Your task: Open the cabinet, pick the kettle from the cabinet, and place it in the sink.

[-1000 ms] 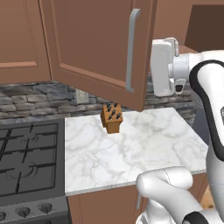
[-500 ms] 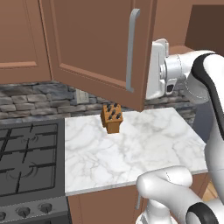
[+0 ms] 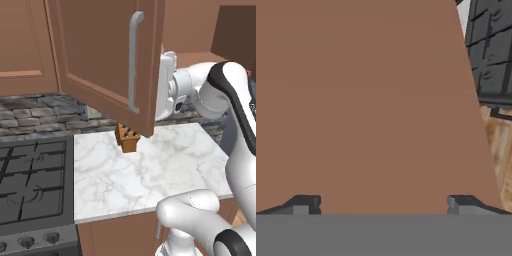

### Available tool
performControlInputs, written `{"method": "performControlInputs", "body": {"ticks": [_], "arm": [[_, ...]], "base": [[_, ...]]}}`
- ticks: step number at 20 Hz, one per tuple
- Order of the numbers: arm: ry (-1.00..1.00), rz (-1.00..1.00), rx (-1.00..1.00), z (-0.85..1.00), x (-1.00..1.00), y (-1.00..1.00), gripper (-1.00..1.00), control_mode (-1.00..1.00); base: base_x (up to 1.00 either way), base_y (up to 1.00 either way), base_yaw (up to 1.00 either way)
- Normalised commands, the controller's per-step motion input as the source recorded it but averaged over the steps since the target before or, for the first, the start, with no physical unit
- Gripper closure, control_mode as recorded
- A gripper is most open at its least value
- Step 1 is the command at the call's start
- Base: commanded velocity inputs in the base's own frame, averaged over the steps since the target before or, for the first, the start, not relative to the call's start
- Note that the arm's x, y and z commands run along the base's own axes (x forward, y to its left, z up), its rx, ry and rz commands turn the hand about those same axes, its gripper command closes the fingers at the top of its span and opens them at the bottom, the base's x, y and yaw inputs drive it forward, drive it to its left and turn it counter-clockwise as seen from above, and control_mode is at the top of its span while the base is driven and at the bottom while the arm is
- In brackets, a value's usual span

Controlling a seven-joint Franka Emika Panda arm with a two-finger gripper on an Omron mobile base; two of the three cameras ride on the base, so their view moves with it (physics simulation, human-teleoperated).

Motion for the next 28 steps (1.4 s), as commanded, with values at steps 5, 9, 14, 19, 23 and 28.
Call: {"method": "performControlInputs", "body": {"ticks": [5, 9, 14, 19, 23, 28], "arm": [[-0.03, 0.15, 0.00, -0.14, -0.26, 0.55, -1.00, -1.00], [-0.13, 0.02, 0.00, -0.13, -0.23, 0.58, -1.00, -1.00], [-0.16, -0.07, 0.00, -0.09, -0.17, 0.58, -1.00, -1.00], [-0.15, -0.14, 0.00, -0.08, -0.07, 0.56, -1.00, -1.00], [-0.10, -0.18, -0.01, -0.04, 0.04, 0.31, -1.00, -1.00], [0.00, -0.12, -0.05, 0.00, 0.07, -0.19, -1.00, -1.00]], "base": [[0.00, 0.00, 0.00], [0.00, 0.00, 0.00], [0.00, 0.00, 0.00], [0.00, 0.00, 0.00], [0.00, 0.00, 0.00], [0.00, 0.00, 0.00]]}}
